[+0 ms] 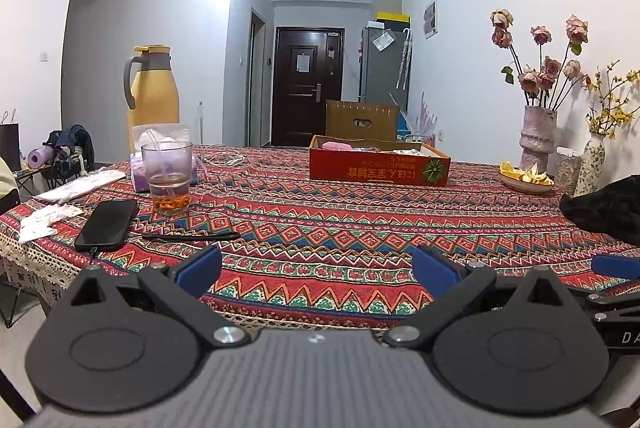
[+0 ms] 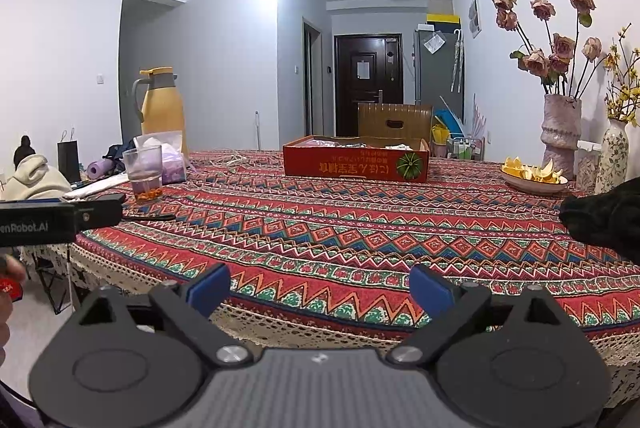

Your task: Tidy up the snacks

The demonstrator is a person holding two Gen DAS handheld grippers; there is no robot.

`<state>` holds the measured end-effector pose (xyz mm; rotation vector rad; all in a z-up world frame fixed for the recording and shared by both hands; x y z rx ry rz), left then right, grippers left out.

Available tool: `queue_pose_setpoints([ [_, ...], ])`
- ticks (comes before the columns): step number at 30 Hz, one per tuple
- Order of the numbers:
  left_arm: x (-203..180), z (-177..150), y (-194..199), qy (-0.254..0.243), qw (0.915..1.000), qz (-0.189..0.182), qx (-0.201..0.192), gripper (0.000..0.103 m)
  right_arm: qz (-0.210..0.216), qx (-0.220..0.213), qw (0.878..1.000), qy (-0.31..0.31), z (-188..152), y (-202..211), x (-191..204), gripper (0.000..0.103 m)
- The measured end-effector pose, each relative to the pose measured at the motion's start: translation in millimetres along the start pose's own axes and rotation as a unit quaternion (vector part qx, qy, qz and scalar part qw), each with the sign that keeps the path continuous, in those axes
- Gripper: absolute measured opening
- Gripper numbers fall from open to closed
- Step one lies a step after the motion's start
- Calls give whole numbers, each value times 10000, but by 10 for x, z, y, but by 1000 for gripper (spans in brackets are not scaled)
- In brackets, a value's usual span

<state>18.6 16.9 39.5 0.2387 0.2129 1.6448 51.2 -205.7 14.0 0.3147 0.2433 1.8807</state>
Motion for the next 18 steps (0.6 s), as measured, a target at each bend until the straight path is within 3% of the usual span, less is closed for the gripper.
queue_pose_setpoints([
  [18, 1, -7, 9, 24, 10000, 19, -29, 103, 14, 21, 10000, -15, -22, -20, -1, 96],
])
Point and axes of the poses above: each gripper's, at about its wrist camera, not at the fingertips, and y roughly against the way its jaws point, x to its left, z to its top, the point moved 4 cm from there along -y, roughly the way its jaws point, and after that the axes turned 4 degrees about -y, right-handed, at the moved point
